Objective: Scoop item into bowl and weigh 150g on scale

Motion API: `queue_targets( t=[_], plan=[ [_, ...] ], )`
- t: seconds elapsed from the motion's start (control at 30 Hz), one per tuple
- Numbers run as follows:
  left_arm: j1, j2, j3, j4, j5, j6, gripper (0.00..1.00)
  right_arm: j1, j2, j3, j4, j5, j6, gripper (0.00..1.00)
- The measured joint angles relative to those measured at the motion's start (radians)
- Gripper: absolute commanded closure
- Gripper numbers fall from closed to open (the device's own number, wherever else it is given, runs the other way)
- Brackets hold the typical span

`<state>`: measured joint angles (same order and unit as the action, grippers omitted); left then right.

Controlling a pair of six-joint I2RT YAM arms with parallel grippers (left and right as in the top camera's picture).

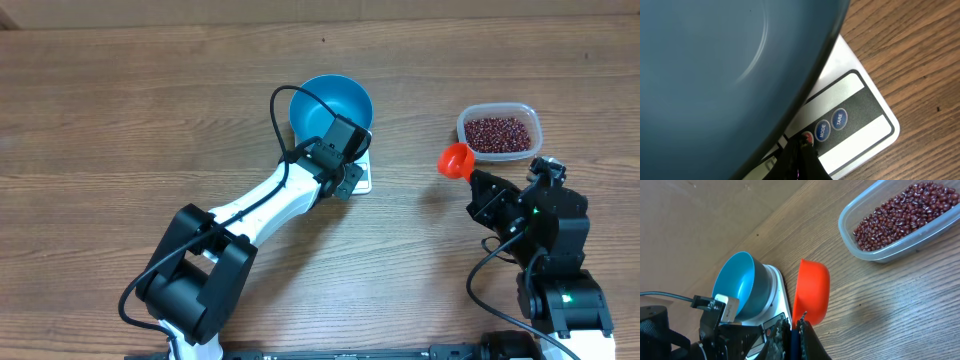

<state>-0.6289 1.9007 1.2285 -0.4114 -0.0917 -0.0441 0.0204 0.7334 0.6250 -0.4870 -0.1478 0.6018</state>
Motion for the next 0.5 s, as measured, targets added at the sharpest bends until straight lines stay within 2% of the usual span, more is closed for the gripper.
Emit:
queue_targets(
  t=[0.5],
  plan=[
    [0.000, 0.027, 0.000, 0.000, 0.000, 0.019, 0.96, 0.000, 0.000, 0.000, 0.000, 0.000, 0.001, 0.96]
  ],
)
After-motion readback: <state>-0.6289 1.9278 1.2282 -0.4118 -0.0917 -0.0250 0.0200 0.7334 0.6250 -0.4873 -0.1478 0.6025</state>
